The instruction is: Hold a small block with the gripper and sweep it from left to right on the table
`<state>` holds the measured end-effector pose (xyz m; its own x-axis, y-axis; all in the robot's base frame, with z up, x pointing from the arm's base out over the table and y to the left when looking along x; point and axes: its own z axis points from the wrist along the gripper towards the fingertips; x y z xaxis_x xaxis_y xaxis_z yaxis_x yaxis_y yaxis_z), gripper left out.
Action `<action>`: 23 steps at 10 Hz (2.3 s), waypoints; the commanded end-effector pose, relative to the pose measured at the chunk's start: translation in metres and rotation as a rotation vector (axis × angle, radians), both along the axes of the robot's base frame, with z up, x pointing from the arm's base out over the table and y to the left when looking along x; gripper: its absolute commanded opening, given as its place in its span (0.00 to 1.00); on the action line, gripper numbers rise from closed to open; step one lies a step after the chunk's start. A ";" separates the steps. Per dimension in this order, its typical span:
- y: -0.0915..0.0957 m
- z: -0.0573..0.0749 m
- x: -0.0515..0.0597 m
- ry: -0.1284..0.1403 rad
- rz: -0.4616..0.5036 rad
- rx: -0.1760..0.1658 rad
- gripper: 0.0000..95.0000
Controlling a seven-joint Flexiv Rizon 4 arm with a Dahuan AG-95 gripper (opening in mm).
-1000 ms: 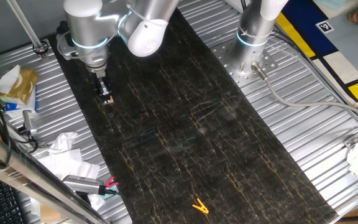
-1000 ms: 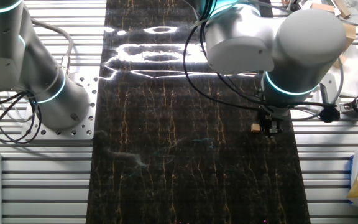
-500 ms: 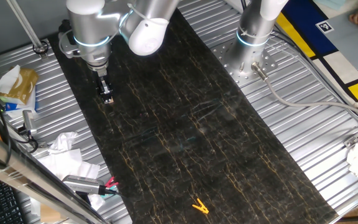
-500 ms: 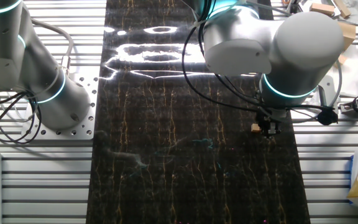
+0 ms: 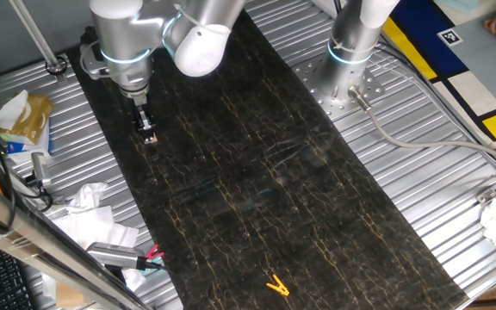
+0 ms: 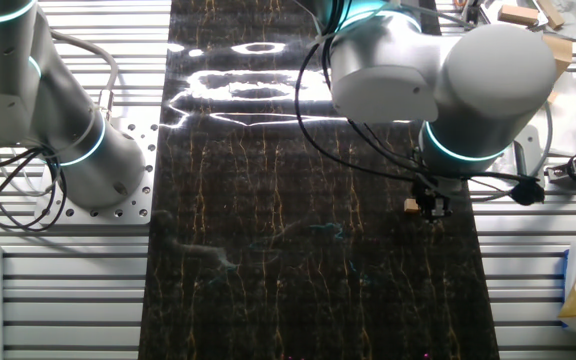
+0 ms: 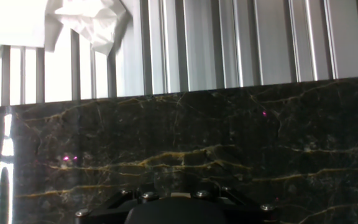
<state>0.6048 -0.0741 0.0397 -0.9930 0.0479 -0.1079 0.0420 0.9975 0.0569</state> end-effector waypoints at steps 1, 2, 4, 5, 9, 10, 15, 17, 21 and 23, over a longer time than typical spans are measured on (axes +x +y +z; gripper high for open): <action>0.001 -0.001 0.000 0.003 -0.001 0.007 0.40; 0.001 -0.001 -0.001 0.004 -0.003 0.009 0.40; 0.001 -0.002 -0.001 0.006 -0.003 0.010 0.40; 0.001 -0.001 -0.001 0.006 -0.003 0.010 0.40; 0.002 -0.002 0.000 0.011 -0.012 0.013 0.40; 0.003 -0.003 0.000 0.011 -0.014 0.014 0.40; 0.007 -0.007 0.001 0.011 -0.027 0.016 0.40; 0.007 -0.010 -0.001 0.010 -0.029 0.016 0.40; 0.007 -0.013 -0.004 0.007 -0.031 0.017 0.40; 0.007 -0.013 -0.004 0.007 -0.033 0.018 0.40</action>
<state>0.6010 -0.0669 0.0264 -0.9916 0.0823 -0.0993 0.0750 0.9944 0.0748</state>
